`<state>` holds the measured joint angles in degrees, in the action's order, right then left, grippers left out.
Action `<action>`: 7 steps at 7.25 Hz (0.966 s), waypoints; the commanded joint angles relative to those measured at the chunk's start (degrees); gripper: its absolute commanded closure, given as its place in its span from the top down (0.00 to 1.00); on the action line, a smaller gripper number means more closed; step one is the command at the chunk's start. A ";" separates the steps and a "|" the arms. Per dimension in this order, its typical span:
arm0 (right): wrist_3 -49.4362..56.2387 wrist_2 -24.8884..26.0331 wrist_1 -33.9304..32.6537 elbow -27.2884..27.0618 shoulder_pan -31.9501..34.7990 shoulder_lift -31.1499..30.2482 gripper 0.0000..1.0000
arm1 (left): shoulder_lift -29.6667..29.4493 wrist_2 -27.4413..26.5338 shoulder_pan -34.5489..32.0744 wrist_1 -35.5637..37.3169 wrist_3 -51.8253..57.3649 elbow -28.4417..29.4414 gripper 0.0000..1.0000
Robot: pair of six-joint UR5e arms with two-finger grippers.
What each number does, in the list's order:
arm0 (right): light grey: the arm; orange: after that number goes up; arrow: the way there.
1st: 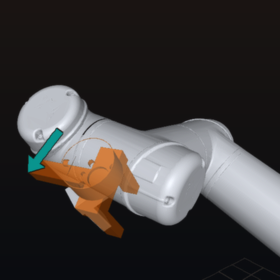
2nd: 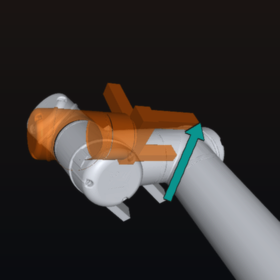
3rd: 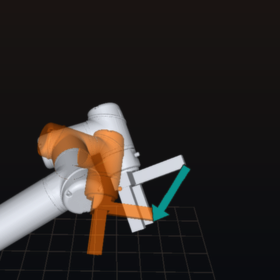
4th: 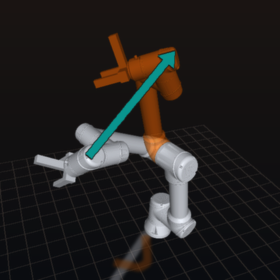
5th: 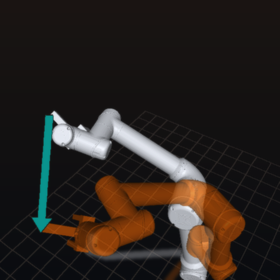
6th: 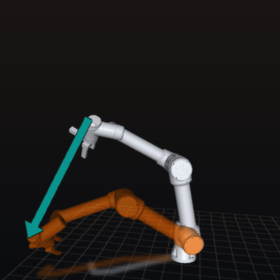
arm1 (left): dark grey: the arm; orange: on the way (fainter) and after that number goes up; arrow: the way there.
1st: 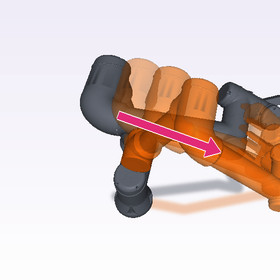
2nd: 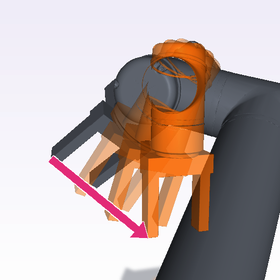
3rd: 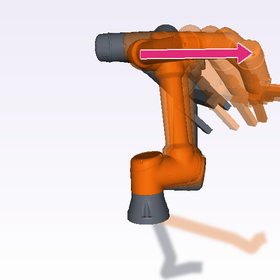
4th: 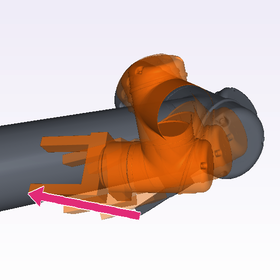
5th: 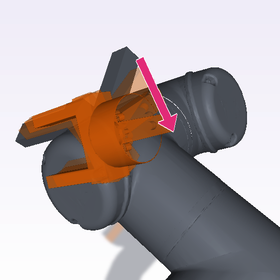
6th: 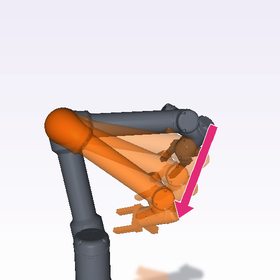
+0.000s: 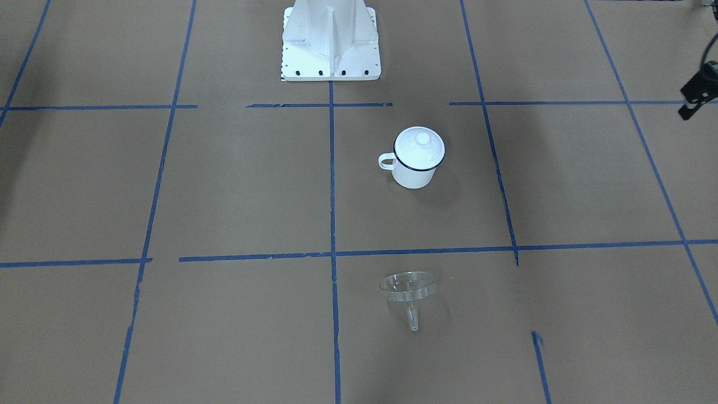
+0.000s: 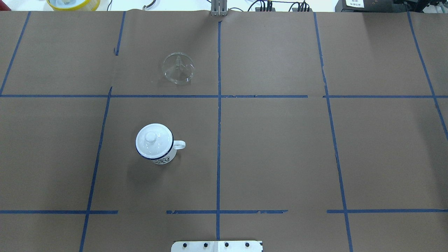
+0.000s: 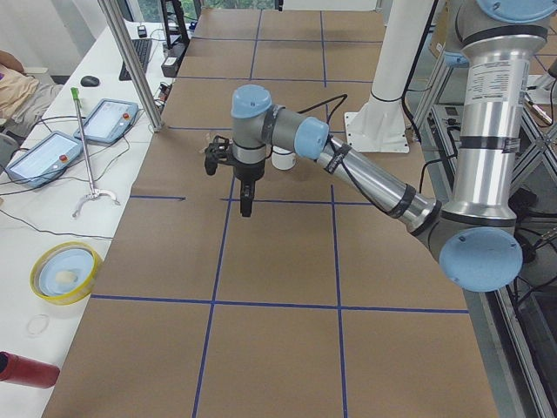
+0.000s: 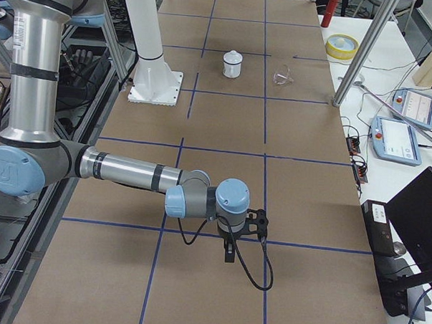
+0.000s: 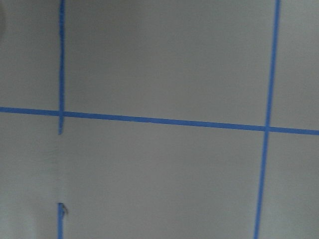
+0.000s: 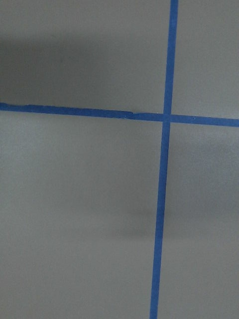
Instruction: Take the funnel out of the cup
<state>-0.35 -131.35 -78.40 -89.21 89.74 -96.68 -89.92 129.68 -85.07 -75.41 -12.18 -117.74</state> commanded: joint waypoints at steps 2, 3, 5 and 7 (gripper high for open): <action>0.00 -0.05 0.00 0.00 0.00 0.00 1.00 | 1.33 1.45 -14.59 0.00 21.84 11.56 1.00; 0.00 -0.05 0.00 0.00 0.00 0.00 1.00 | 0.72 1.54 -14.60 0.08 21.67 12.53 1.00; 0.00 -0.05 0.00 0.00 0.00 0.00 1.00 | 1.24 3.55 -14.34 -0.09 21.41 13.67 1.00; 0.00 -0.05 0.00 0.00 0.00 0.00 1.00 | 1.24 3.65 -13.90 -6.63 21.32 18.22 1.00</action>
<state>-0.35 -131.39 -78.40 -89.21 89.73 -96.68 -88.70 133.10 -99.23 -77.46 9.27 -102.51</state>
